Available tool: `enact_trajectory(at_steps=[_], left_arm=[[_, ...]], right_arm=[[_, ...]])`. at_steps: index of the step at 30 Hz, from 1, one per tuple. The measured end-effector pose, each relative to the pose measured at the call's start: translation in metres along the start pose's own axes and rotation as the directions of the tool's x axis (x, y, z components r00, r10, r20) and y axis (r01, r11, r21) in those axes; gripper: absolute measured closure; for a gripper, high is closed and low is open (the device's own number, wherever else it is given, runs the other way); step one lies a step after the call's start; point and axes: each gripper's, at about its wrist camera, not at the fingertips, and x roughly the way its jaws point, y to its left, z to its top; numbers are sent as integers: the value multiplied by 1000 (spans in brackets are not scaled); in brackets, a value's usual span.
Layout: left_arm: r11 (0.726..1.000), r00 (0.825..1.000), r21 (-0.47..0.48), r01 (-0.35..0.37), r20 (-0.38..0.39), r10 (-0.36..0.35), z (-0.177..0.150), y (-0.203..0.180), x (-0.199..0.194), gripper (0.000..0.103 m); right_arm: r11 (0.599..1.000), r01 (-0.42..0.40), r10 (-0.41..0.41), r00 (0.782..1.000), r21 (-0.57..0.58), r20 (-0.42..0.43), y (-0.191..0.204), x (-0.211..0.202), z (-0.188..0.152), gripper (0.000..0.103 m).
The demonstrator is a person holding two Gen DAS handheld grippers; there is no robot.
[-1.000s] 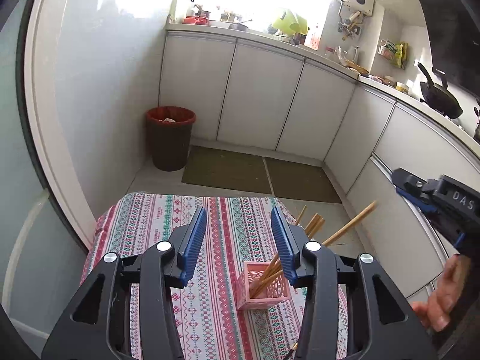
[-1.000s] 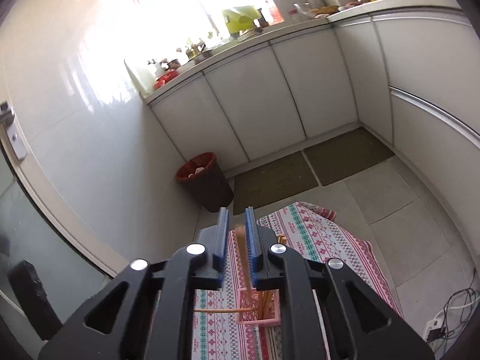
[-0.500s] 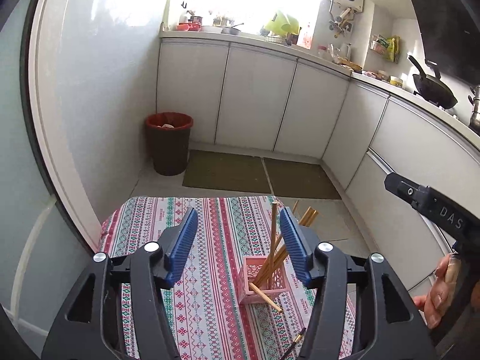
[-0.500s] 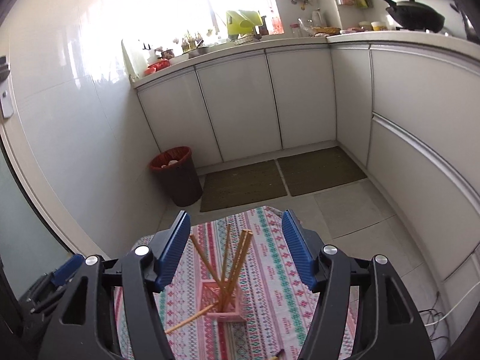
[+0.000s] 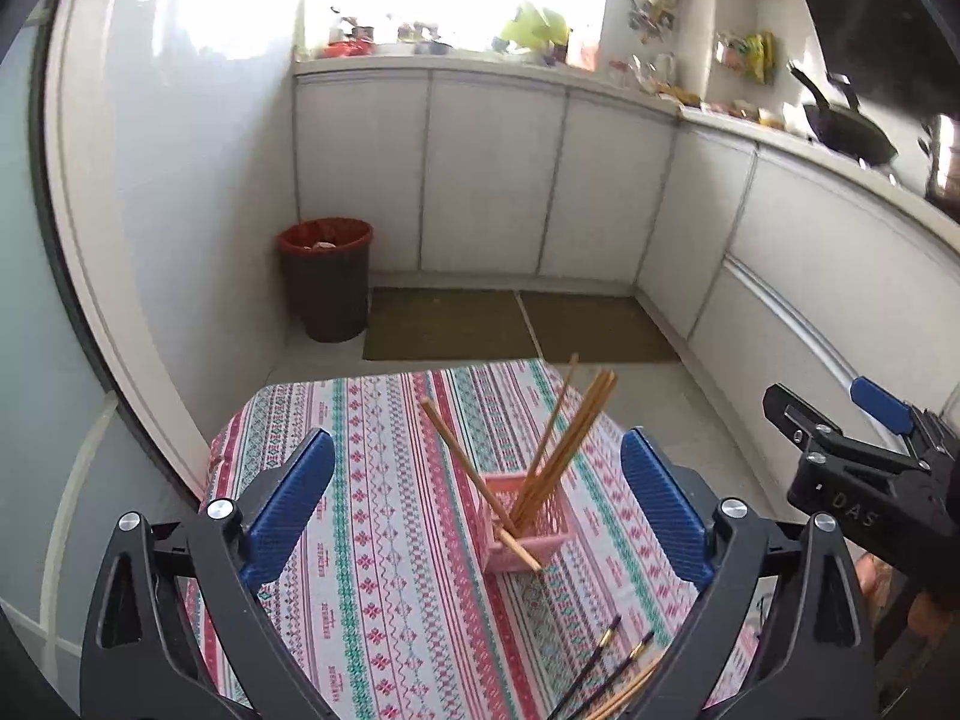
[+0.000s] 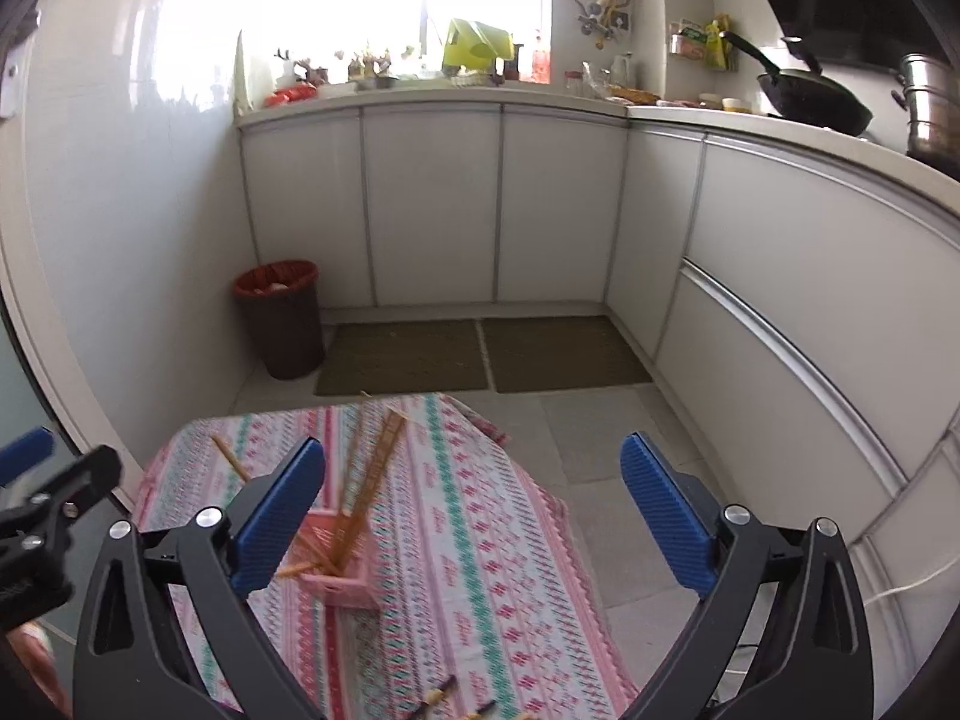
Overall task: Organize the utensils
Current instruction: 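Pull both grippers back and move them down toward the remaining chopsticks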
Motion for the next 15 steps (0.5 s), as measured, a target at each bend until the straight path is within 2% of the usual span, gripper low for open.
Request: enact_trajectory(at_steps=[3,6,8,10,12,14,15], left_arm=[[998,998,58,29,-51,-26,-11,-13,5,7],[991,992,118,66,-115,-53,-23,-29,13,7],[984,985,149,98,-157,-75,-32,-42,19,7],[976,973,172,135,-210,-97,-43,-54,29,7],[964,954,206,170,-281,-108,-56,-70,44,7],[952,931,234,196,-349,-106,-72,-84,60,7],[947,912,240,215,-395,-107,-82,-93,72,7]], right_arm=[[998,60,-59,992,-2,-107,-18,20,-25,7],[989,125,-102,961,75,-256,-49,46,-54,7],[981,114,-57,940,154,-335,-69,58,-64,7],[958,97,25,909,268,-417,-95,70,-74,7],[916,98,117,863,390,-491,-123,84,-89,7],[874,107,184,830,474,-527,-138,90,-104,7],[852,114,216,813,511,-541,-146,93,-111,7]])
